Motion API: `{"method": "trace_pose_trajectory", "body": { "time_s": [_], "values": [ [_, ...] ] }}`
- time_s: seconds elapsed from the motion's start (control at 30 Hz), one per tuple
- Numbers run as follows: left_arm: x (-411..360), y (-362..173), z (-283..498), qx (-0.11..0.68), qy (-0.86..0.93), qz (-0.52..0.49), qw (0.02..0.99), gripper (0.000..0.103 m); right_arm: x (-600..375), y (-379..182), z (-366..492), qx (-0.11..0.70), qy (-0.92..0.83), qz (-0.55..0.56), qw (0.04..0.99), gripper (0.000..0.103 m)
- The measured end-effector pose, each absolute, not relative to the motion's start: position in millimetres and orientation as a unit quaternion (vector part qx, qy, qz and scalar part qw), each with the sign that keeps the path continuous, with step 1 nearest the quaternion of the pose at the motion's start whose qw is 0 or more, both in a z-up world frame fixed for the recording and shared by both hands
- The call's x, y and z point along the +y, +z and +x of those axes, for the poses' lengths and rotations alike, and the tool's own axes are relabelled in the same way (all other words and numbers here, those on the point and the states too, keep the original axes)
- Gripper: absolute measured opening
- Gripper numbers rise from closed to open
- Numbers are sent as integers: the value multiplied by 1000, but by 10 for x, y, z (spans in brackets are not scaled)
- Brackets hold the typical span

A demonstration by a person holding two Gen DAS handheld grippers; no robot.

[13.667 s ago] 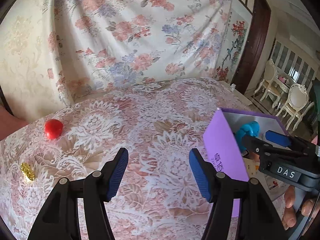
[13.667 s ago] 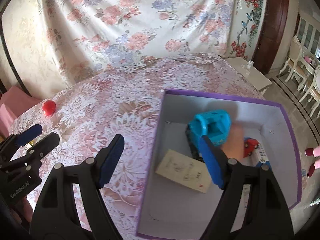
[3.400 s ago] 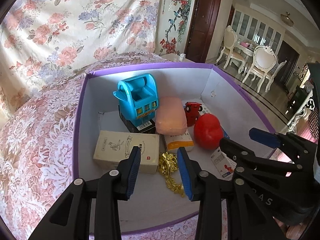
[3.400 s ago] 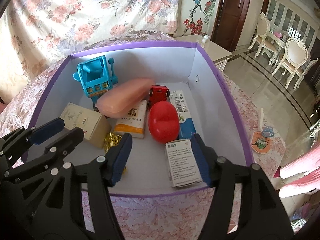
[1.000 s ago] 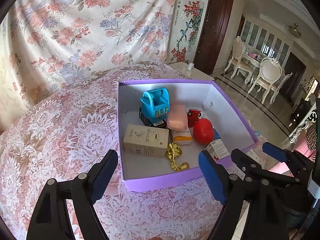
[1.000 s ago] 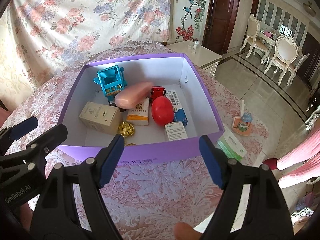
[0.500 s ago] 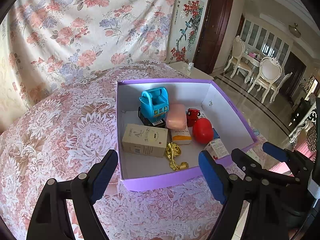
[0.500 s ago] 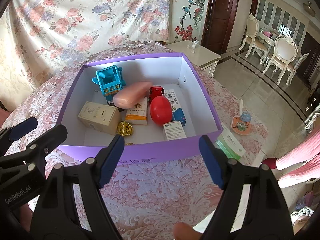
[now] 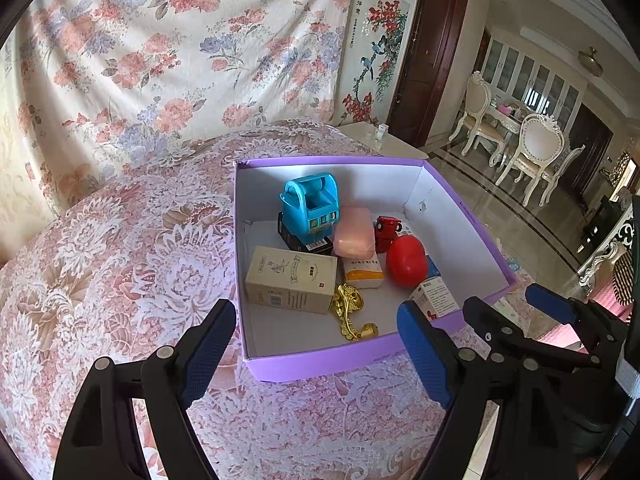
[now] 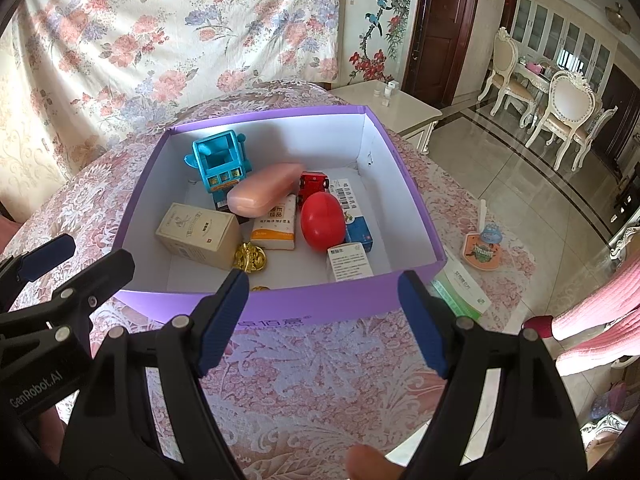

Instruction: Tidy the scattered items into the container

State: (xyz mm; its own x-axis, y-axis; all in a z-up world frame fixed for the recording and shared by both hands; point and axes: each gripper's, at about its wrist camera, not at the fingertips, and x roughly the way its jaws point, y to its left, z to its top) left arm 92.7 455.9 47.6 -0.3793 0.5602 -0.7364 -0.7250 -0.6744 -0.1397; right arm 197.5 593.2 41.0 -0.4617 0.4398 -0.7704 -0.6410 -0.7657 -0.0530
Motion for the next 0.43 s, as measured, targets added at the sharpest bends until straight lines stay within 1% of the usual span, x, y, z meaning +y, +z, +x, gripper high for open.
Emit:
{"method": "trace_pose_trajectory", "body": {
  "time_s": [0.43],
  "values": [
    [4563,475,969,106,830,-385,389,83,5943,377,1981,126,844,-411,321,79]
  ]
}}
